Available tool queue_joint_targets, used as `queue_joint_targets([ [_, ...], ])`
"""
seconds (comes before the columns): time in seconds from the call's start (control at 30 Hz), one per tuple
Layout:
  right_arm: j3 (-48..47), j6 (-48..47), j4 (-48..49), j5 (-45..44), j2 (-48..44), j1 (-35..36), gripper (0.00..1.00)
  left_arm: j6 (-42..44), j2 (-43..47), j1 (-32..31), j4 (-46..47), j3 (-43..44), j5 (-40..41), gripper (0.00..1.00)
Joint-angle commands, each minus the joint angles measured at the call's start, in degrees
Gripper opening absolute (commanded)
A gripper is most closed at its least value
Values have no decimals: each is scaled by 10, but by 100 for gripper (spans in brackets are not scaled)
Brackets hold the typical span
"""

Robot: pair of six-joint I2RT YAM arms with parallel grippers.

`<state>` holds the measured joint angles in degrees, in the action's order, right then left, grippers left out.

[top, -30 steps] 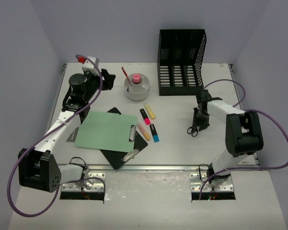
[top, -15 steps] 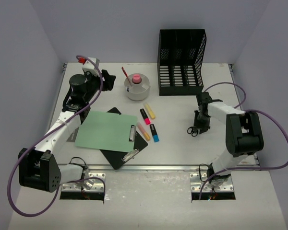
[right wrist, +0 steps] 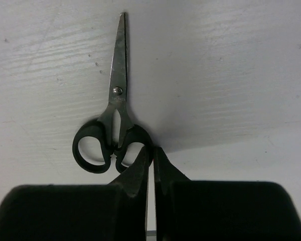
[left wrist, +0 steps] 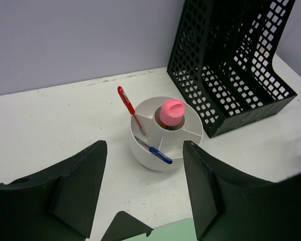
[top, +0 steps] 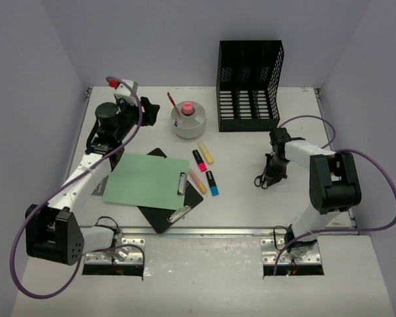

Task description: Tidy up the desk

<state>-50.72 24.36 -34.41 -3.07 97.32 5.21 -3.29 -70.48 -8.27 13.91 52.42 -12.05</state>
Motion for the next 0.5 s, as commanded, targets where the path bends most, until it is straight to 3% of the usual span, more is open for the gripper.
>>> queue_joint_targets([
  [0.0,-12,1,9,37,-5,-3,1,25,23,-2,27,-11,-24,60],
  [0.1,-11,-6,-8,109,-53,-3,1,76,32,-2,17,-11,-75,59],
  [0.2,-24,-12,-21,190,-103,-3,1,157,38,-1,-18,0,-176,56],
  [0.23,-30,-12,-28,208,-113,-3,1,219,42,-2,-27,1,-247,56],
  [0.33,-49,5,-42,292,-131,-3,1,350,55,-20,-82,4,-331,55],
  [0.4,-61,11,-54,361,-128,-2,1,426,51,-58,-182,21,-358,54],
  [0.47,-63,25,-58,394,-123,-1,1,561,48,-101,-250,44,-354,53],
])
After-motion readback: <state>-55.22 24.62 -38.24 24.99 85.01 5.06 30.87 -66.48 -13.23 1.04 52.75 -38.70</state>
